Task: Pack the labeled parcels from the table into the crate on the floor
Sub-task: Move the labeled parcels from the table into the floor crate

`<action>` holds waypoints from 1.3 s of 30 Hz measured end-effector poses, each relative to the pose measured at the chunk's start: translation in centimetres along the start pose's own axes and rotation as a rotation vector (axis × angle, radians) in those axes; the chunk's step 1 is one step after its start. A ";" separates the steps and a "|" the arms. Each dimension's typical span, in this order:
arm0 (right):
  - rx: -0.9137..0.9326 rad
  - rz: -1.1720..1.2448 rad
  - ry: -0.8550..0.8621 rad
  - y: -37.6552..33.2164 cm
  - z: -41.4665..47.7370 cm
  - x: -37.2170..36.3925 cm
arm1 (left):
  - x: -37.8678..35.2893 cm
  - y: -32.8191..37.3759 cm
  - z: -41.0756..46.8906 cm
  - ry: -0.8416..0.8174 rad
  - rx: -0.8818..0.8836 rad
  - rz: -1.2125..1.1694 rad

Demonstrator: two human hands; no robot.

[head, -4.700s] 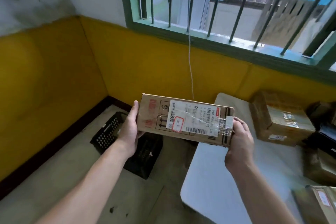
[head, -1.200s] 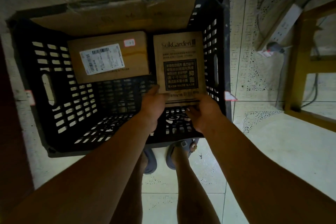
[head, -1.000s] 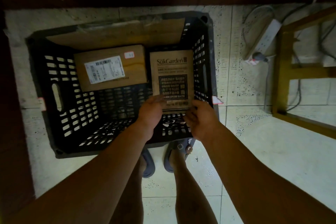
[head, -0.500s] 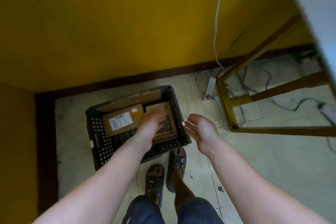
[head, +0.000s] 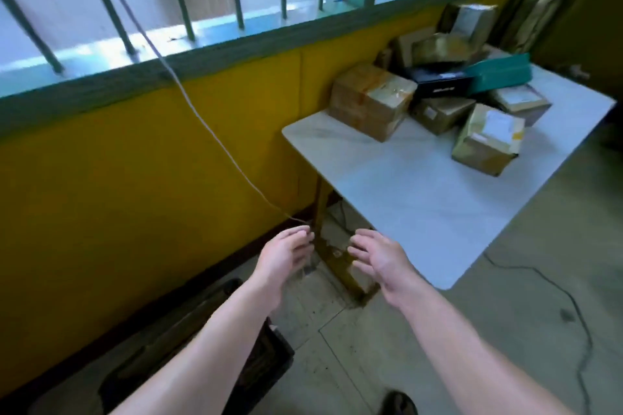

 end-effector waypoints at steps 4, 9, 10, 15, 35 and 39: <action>0.077 0.089 0.021 -3.6 0.1 9.0 | -9.9 2.6 1.2 -0.084 -0.059 -0.005; 0.119 0.081 0.046 -6.9 1.7 20.5 | -21.5 3.8 2.9 -0.090 -0.061 0.003; 0.124 0.087 0.042 -7.4 2.1 22.4 | -23.6 4.0 3.2 -0.101 -0.062 0.002; 0.108 0.095 0.024 -10.1 5.5 28.0 | -29.4 4.5 5.5 -0.071 -0.078 0.019; 0.077 -0.111 -0.075 -27.3 23.8 23.9 | -27.6 9.2 29.7 0.442 -0.044 -0.022; 0.089 -0.166 -0.138 -29.2 27.2 22.7 | -27.6 8.7 33.3 0.566 0.002 -0.057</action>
Point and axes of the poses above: each hand's wrist, its own z-axis towards the middle knuckle, its own x-axis out of the back of the hand, y = z × x, the point moved 10 cm from there along z, towards the middle knuckle, and after that the axes turned 12 degrees about -x, right-handed, at the moved point
